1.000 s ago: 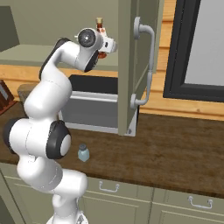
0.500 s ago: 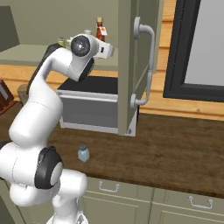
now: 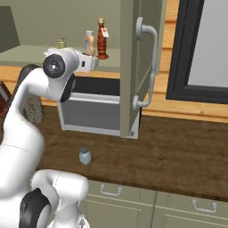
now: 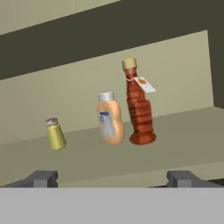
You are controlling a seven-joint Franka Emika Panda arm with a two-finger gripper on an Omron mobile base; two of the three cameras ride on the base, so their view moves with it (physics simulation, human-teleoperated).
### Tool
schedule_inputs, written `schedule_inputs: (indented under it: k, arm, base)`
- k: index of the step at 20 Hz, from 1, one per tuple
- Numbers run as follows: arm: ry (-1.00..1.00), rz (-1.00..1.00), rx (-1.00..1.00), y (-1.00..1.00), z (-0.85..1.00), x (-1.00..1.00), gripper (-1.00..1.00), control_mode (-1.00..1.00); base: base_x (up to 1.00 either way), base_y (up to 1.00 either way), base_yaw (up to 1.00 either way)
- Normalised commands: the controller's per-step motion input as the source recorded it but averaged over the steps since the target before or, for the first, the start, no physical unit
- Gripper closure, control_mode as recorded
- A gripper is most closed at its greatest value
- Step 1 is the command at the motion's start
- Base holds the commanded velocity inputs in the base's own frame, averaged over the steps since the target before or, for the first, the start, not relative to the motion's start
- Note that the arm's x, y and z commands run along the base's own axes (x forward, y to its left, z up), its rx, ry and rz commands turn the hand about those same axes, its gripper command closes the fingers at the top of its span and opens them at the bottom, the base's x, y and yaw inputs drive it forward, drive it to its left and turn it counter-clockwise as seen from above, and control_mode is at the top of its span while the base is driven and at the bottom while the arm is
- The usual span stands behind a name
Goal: Put the shaker and condiment bottle from the counter next to their counterparts in the cabinet.
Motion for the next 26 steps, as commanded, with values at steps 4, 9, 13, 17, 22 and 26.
schedule_inputs:
  k: [4, 9, 13, 17, 22, 26]
  arm:
    - [0.0, -0.04, 0.0, 0.46, 0.0, -0.96, -1.0, -1.0]
    - [0.06, -0.18, 0.01, 0.16, 0.0, -1.0, -1.0, -1.0]
    - [0.13, -0.37, 0.02, 0.0, -0.01, -1.0, -1.0, -1.0]
    - [0.24, -0.4, 0.0, 0.0, -0.45, -0.6, -1.0, -1.0]
    - [0.22, -0.14, 0.07, -0.12, -0.94, -0.36, -1.0, -1.0]
    - [-0.01, -0.12, 0.04, -0.27, -1.0, -0.27, -1.0, -1.0]
  base:
    - [0.0, 0.0, 0.0]
    - [0.0, 0.0, 0.0]
    - [0.0, 0.0, 0.0]
    - [0.0, 0.0, 0.0]
    - [0.0, 0.0, 0.0]
    - [0.0, 0.0, 0.0]
